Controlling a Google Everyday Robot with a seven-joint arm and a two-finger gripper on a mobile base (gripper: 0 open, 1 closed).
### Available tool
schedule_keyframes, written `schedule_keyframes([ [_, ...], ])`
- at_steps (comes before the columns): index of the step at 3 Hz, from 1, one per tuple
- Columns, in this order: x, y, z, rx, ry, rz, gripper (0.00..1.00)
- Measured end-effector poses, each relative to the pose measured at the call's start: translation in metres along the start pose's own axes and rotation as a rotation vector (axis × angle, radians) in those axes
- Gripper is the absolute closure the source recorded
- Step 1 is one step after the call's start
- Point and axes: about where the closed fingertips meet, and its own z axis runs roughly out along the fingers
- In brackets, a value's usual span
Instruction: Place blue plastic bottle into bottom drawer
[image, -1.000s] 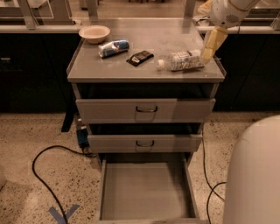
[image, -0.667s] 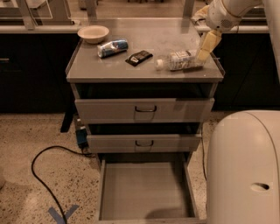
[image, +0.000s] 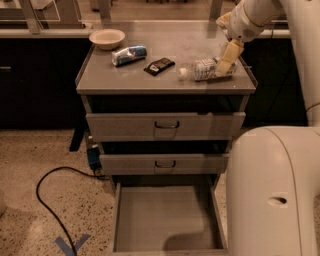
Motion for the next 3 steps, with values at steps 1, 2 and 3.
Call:
schedule_keyframes([
  [1,-0.006,-0.005,0.036,-0.016,-0.029,-0.011,0.00],
  [2,-0.001,0.000,0.060,-0.043,-0.038,0.007,0.00],
  [3,0.015,0.007,0.079,-0.071,-0.046,0.068,0.00],
])
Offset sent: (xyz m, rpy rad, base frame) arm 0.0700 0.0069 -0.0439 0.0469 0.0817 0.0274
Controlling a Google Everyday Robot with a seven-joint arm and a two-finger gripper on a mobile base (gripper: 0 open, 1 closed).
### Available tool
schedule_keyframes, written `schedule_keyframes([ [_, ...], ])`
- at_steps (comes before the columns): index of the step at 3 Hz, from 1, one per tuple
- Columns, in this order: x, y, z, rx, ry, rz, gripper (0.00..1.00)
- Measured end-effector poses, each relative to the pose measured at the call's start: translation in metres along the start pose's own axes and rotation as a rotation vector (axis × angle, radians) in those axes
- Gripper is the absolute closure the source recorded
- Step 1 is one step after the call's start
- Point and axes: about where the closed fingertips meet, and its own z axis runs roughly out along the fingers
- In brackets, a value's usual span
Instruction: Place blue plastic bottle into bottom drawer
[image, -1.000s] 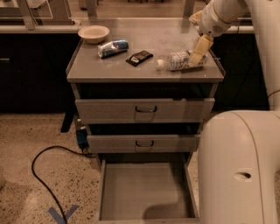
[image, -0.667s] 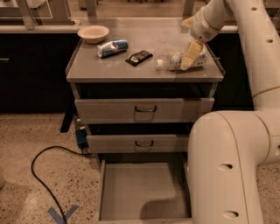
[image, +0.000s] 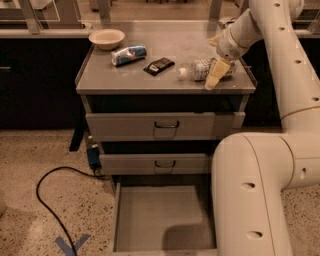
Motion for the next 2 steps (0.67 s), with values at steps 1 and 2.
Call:
schedule_keyframes([
  [1,0.0125,0.0030,0.0131,-0.014,-0.005,0.046,0.00],
  [2,0.0124,0.0029,0.0136,-0.014,-0.005,0.047,0.18],
])
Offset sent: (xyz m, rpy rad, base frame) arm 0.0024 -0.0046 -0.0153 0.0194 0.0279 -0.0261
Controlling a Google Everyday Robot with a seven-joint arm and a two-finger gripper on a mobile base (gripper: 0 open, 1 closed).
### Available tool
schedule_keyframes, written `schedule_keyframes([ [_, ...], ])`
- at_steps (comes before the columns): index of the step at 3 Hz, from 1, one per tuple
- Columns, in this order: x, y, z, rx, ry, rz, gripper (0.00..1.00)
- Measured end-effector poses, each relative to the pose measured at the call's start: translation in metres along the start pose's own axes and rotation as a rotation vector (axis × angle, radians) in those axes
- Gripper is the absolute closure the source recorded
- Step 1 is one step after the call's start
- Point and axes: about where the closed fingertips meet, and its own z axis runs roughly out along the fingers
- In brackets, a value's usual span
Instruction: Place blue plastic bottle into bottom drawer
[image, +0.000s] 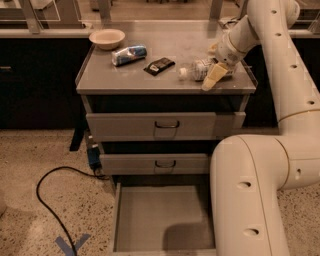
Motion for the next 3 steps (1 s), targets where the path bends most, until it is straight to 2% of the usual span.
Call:
schedule_keyframes([
  [2,0.000,0.000,0.000,0.000,0.000,0.000,0.65],
  [3,-0.025,-0.011,-0.022,0.054,-0.021,-0.019,0.88],
])
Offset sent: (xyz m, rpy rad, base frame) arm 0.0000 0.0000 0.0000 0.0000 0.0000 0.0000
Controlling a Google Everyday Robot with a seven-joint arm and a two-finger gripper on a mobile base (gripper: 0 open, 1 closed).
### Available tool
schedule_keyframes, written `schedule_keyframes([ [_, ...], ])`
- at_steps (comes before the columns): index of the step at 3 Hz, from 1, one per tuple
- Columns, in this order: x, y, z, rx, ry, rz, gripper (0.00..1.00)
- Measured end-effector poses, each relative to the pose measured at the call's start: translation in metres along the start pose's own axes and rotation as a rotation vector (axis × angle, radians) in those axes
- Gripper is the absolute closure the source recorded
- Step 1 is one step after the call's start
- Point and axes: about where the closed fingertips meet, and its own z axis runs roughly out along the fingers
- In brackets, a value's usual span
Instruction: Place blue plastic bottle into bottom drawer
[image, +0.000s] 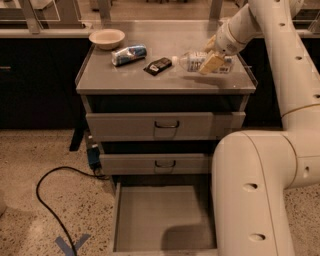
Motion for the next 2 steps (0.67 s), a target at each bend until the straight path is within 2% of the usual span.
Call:
schedule_keyframes([
  [1,-0.046,-0.008,-0.035,0.068,-0.058,-0.027,1.00],
  [2,-0.089,-0.010,-0.098,0.196,-0.123,-0.062,1.00],
])
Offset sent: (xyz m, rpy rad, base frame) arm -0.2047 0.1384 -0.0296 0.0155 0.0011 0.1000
